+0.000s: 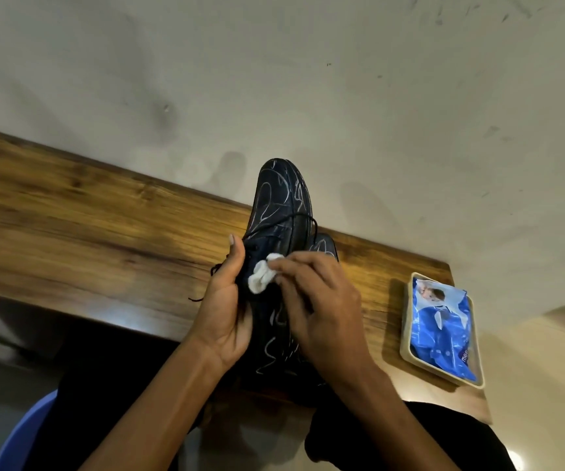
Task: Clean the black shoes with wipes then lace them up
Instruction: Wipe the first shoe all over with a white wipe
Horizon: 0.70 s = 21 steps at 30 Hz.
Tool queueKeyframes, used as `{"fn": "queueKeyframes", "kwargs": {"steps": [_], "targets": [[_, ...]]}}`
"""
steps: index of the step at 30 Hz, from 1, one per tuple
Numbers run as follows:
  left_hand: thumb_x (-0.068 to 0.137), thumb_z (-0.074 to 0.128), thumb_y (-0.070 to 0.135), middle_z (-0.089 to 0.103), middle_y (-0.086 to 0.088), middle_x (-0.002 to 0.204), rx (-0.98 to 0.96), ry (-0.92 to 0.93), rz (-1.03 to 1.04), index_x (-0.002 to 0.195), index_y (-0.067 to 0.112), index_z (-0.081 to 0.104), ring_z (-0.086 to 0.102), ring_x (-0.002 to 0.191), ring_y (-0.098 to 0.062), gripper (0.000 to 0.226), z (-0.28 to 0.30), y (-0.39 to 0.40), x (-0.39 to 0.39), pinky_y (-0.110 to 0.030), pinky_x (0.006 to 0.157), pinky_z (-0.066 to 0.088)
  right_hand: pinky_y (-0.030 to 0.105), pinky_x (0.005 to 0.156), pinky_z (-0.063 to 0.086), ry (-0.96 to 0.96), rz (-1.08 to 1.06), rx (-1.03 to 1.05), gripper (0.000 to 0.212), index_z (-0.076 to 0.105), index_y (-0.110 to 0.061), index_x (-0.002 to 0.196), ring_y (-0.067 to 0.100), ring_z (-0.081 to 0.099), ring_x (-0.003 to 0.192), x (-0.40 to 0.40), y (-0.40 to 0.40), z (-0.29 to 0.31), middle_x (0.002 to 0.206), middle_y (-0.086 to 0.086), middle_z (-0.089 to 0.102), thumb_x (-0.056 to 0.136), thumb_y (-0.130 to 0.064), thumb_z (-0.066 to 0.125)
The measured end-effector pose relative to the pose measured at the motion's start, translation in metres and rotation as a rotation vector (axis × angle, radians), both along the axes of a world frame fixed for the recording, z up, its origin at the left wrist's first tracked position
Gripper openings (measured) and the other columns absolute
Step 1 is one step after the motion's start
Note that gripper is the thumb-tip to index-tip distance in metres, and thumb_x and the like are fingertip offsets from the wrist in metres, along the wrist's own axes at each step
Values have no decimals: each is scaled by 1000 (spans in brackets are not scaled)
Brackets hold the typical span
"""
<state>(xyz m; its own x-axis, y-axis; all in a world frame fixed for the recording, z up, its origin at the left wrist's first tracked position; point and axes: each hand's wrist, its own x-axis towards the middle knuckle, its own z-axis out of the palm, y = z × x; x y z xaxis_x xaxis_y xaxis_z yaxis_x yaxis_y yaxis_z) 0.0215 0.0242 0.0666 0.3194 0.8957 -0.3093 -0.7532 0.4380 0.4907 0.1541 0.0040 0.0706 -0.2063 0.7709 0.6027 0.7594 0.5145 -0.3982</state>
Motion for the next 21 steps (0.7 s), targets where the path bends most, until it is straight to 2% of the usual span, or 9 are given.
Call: {"fn": "queueKeyframes", "kwargs": {"steps": [2, 7, 14, 17, 20, 21], "targets": [[99, 36, 56, 68, -20, 123, 37, 14, 8, 119, 2, 70, 66, 115, -28, 67, 7, -4, 6, -36, 95, 55, 27, 84, 52, 36, -65, 7, 23, 72, -8, 117, 17, 62, 100, 12, 19, 4, 110, 6, 66, 94, -10, 66], [101, 31, 49, 68, -12, 127, 137, 140, -2, 129, 11, 61, 64, 119, -23, 56, 9, -8, 13, -31, 91, 56, 34, 79, 55, 45, -132, -1, 24, 71, -9, 118, 16, 62, 98, 23, 27, 3, 110, 5, 65, 94, -8, 67], [95, 24, 63, 69, -11, 124, 166, 333, -65, 128, 13, 62, 65, 119, -23, 71, 0, -7, 8, -35, 96, 55, 18, 85, 50, -34, 12, -47, 21, 72, -12, 115, 10, 61, 101, 16, 3, 3, 112, 1, 65, 95, -14, 66], [92, 30, 64, 70, 1, 125, 213, 408, -46, 120, 31, 67, 63, 121, -16, 57, 4, -12, 9, -42, 108, 45, 7, 81, 42, -20, -71, -18, 19, 72, -8, 110, 10, 60, 92, 28, 26, 4, 107, 5, 65, 92, -9, 69], [76, 43, 77, 71, 18, 116, 269, 520, -83, 97, 52, 73, 61, 118, -2, 44, 5, -17, 10, -38, 109, 42, 4, 79, 38, 53, -183, -26, 17, 72, -8, 108, 7, 58, 86, 45, 48, 9, 102, 5, 66, 92, -5, 69], [71, 49, 83, 71, 18, 117, 264, 547, -85, 97, 54, 72, 60, 119, -2, 46, 5, -17, 10, -37, 109, 42, 4, 78, 38, 68, -206, -26, 16, 73, -9, 108, 4, 56, 85, 48, 50, 10, 101, 5, 66, 93, -6, 68]]}}
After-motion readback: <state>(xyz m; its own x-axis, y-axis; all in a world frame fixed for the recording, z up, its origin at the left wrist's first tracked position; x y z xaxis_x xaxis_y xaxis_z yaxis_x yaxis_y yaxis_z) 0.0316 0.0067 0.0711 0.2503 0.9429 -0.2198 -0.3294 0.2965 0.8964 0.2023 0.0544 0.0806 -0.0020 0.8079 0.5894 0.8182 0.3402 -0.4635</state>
